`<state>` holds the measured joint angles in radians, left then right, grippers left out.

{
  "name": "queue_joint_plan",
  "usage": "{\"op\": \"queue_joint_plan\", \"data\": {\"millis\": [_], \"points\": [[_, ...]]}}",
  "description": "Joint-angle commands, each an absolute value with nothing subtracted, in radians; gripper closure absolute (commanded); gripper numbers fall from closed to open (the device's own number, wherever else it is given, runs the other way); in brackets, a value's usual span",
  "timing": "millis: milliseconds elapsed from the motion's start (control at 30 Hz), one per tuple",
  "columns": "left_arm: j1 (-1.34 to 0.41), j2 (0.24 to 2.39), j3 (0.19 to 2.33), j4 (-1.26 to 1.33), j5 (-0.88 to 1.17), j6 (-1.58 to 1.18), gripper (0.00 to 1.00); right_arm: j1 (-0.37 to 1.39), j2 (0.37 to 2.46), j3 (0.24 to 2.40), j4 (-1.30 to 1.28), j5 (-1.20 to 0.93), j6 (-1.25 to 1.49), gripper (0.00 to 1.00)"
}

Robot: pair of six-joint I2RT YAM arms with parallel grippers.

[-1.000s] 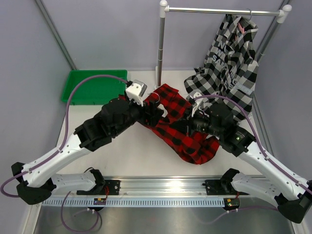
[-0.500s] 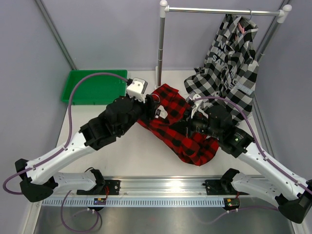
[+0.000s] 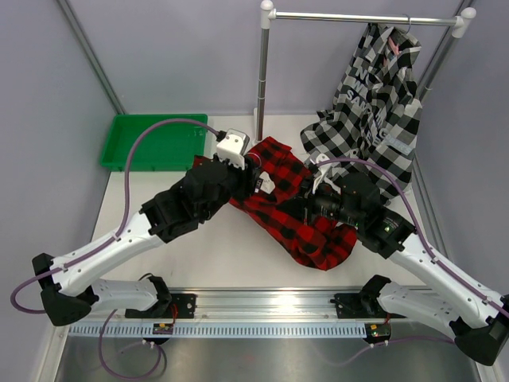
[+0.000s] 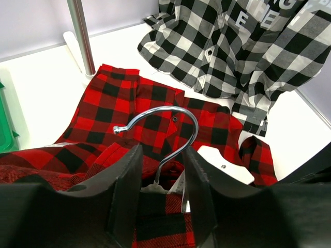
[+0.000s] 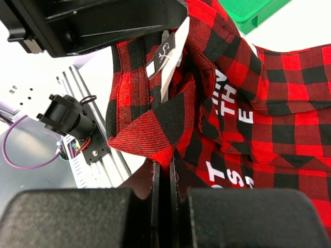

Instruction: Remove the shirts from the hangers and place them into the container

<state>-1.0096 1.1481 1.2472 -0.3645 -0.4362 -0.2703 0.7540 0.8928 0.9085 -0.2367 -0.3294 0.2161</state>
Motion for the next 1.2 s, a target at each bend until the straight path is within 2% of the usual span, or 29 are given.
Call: {"op": "queue_joint_plan", "data": {"millis": [0,133,600,700,800,833,933,967,1000,1100,1133,1167], "points": [[-1.015,1.163,1.244,-0.301,-0.465,-0.287,0.61,0.773,0.867,0.917,-0.124,-0.319,0.219,1.0],[-1.015,1.173,1.243,-0.301,-0.468,-0.29,0.68,0.775,0.865,0.911,-0.121,-0.31,0.221,1.0],[-1.015,1.2,1.224,-0.299,-0.477,-0.316,0.69,0.778,0.847,0.904,-0.123,-0.282,0.216,1.0],[-1.015,1.2,1.22,-0.293,-0.485,-0.311,0.75,0.779,0.842,0.899,-0.121,-0.275,0.215,1.0],[-1.015,1.193,1.209,-0.278,-0.492,-0.299,0.96,0.781,0.845,0.894,-0.126,-0.279,0.216,1.0],[-1.014,1.189,1.197,-0.259,-0.498,-0.293,1.0,0.779,0.85,0.894,-0.127,-0.279,0.218,1.0],[-1.015,1.149,1.139,-0.163,-0.497,-0.212,1.0,0.781,0.85,0.887,-0.127,-0.29,0.232,1.0],[-1.014,1.126,1.122,-0.134,-0.494,-0.184,1.0,0.781,0.847,0.884,-0.129,-0.294,0.236,0.98],[-1.014,1.117,1.108,-0.111,-0.494,-0.158,1.0,0.779,0.847,0.884,-0.135,-0.301,0.236,0.88],[-1.014,1.085,1.077,-0.061,-0.492,-0.051,1.0,0.781,0.839,0.89,-0.178,-0.304,0.239,0.74],[-1.015,1.077,1.071,-0.046,-0.486,-0.025,1.0,0.781,0.833,0.897,-0.192,-0.305,0.238,0.63],[-1.015,1.068,1.059,-0.037,-0.482,0.027,1.0,0.781,0.83,0.9,-0.202,-0.305,0.238,0.59]]}}
